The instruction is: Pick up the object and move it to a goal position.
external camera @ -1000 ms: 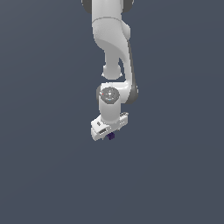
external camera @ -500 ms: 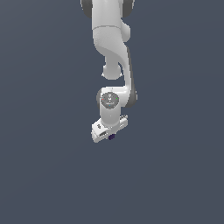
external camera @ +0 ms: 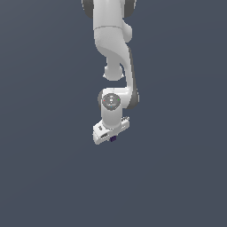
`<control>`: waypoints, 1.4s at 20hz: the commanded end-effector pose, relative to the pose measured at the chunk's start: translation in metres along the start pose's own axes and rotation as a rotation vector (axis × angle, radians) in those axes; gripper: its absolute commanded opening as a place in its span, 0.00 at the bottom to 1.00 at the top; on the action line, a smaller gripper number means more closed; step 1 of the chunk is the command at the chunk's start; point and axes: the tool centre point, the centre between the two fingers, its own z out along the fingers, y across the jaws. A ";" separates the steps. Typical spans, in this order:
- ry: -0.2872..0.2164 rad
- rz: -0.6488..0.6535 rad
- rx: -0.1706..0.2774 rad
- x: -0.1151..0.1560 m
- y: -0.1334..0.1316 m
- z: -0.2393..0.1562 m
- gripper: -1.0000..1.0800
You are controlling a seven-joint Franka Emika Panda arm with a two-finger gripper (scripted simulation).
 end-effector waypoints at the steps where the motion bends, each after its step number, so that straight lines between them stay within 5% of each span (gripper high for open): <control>1: 0.001 0.000 0.000 0.001 -0.002 -0.002 0.00; 9: 0.000 -0.001 -0.001 0.015 -0.027 -0.036 0.00; 28: 0.000 -0.001 -0.001 0.079 -0.135 -0.183 0.00</control>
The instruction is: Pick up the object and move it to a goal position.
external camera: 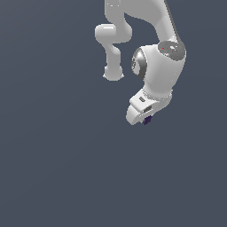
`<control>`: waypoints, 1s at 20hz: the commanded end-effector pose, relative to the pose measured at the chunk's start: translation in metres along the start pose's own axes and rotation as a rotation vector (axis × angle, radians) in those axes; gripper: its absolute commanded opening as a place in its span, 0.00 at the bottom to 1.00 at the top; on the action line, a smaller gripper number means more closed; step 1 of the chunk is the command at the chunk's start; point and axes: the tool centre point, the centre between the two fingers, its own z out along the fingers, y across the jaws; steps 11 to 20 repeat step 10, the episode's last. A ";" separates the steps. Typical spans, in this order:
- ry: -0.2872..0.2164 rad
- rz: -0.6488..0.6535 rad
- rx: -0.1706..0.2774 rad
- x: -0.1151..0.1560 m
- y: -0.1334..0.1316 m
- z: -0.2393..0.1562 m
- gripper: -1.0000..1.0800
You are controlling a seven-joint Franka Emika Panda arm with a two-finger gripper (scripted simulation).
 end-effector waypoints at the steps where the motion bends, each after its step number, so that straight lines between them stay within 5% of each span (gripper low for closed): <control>1: -0.001 0.001 0.000 0.005 -0.007 -0.011 0.00; 20: -0.001 0.002 0.001 0.010 -0.012 -0.018 0.00</control>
